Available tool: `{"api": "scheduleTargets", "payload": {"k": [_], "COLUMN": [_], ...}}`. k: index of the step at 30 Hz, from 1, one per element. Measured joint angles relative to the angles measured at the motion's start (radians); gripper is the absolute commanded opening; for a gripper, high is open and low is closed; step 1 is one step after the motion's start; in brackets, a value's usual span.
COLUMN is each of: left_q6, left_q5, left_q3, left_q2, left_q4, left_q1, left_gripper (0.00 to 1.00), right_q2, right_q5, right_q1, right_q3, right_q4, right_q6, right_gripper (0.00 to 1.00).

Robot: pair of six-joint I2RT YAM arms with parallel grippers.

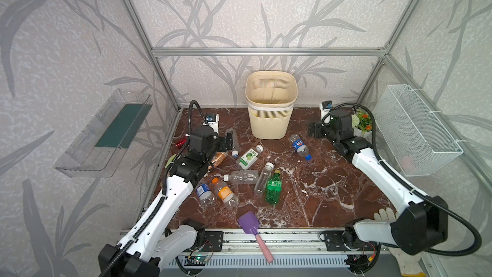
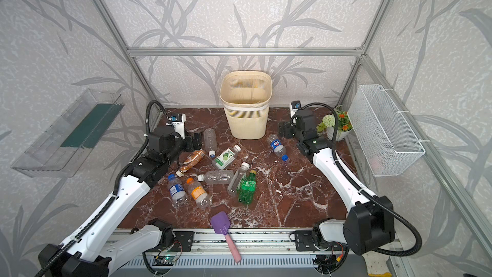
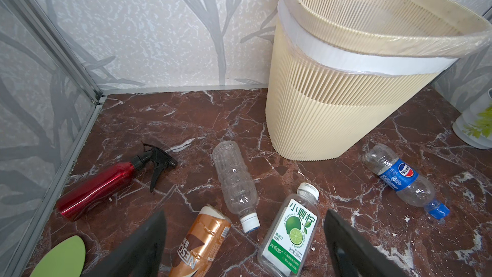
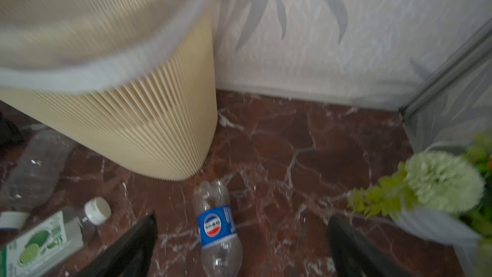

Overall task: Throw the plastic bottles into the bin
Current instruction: 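Lower the right gripper onto the blue Pepsi bottle and grasp it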

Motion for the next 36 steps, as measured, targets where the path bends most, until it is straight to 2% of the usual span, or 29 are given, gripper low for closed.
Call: {"api": "scheduleTargets", "payload": {"k": [3, 9, 21, 29, 36], "left_q6": [0.001, 0.008, 0.019, 0.022, 0.022], "left_q5": [0.017, 0.044, 0.061, 0.06, 0.058], "left_q3": [0.0, 0.0, 0.002, 0.002, 0.004], "left_q2": [0.018, 0.055, 0.075, 0.075, 0.075], "left_q4": [-0.001, -0.005, -0.033, -0.041, -0.044], "left_q1": [0.0, 0.0, 0.0, 0.0, 0.0], "left_gripper": [0.91, 0.91, 0.91, 0.91, 0.91], "right_q2": [0.076, 0.203, 0.514, 0.562, 0.577], "right_q5": [-0.039, -0.076, -0.141, -0.14, -0.14], "right_q1": [-0.004, -0.002, -0.003, -0.003, -0.003], "right_q3": [-0.027, -0.008, 0.274, 0.29, 0.297], "right_q4": [-0.067, -0.065, -0.097, -0.122, -0.147], "right_q6": [0.0, -0.015, -0.109, -0.124, -0.129], "right_gripper": [0.99, 0.99, 0.91, 0.77, 0.73]}}
